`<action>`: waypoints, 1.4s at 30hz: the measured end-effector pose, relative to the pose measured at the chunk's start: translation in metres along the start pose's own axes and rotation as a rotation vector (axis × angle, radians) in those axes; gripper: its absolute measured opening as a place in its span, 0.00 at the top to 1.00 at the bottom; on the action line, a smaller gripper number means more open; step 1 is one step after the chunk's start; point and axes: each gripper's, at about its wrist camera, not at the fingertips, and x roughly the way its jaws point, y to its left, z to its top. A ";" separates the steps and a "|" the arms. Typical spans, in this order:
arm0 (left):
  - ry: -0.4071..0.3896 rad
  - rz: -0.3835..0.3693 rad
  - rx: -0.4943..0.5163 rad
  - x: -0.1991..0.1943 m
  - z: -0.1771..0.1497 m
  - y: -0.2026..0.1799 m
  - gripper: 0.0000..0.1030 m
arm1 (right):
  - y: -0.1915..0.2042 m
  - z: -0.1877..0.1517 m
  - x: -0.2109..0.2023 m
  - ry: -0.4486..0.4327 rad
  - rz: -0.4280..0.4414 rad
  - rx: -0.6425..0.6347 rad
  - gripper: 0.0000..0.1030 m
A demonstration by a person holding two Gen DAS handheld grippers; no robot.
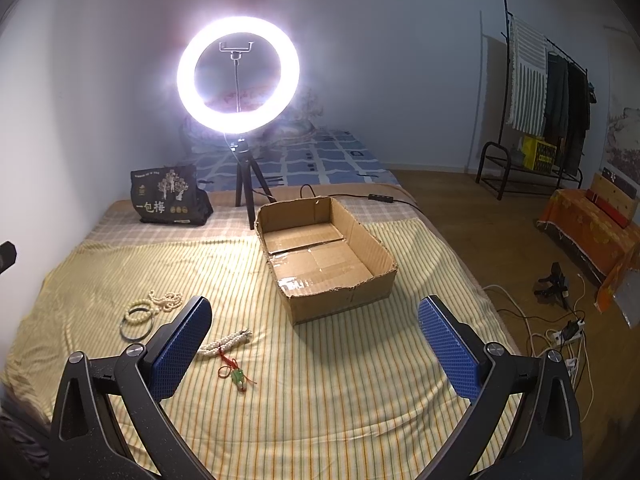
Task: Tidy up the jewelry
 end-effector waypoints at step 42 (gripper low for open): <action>-0.012 0.004 -0.007 -0.003 0.002 0.001 0.00 | 0.003 0.000 0.003 0.007 0.007 -0.002 0.00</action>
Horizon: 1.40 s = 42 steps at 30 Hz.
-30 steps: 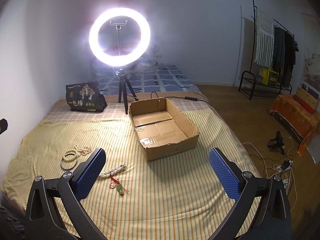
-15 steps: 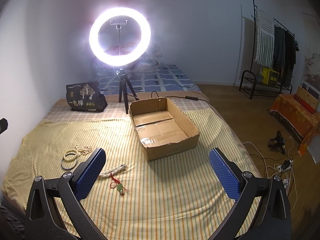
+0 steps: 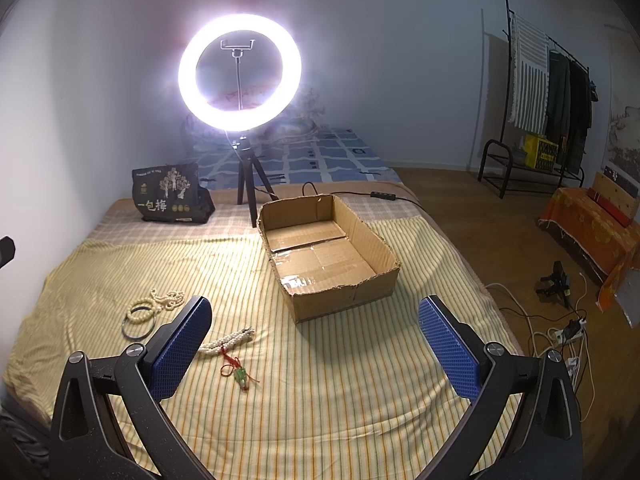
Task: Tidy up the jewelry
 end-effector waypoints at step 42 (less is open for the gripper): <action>0.414 -0.125 0.001 0.107 -0.041 0.020 0.12 | 0.027 -0.032 0.072 0.278 0.153 -0.321 0.01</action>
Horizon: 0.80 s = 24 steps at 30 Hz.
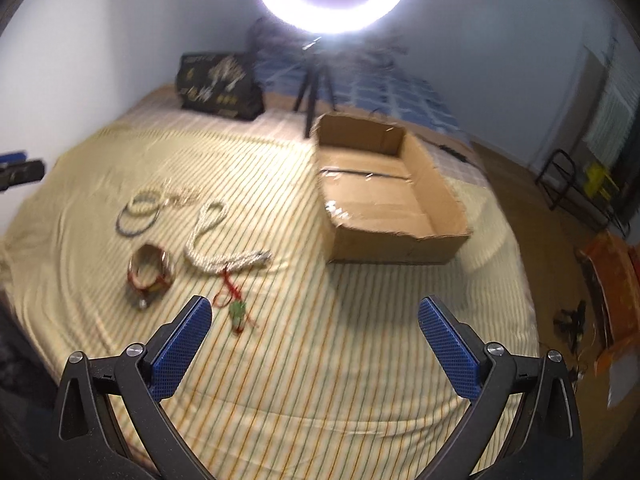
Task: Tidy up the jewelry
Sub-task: 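Move both tools down toward the jewelry on the sheet, then grasp the green jade pendant with the right tool while the left tool grasps the brown watch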
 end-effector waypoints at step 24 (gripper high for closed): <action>0.384 -0.268 -0.080 0.101 -0.017 -0.034 0.74 | 0.034 -0.006 0.078 0.245 0.264 -0.116 0.58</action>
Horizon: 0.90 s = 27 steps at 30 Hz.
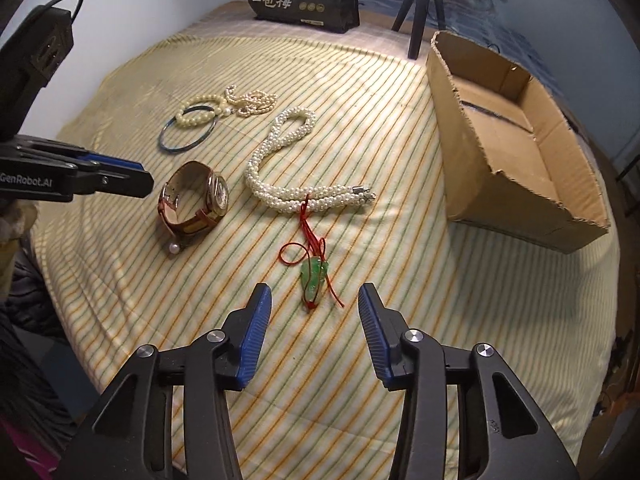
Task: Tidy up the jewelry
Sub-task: 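Grasp the green jade pendant with the right tool while the left tool grasps the brown watch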
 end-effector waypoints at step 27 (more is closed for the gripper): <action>0.057 0.039 -0.009 0.047 0.013 0.000 0.89 | 0.005 0.010 0.038 0.063 0.002 -0.020 0.73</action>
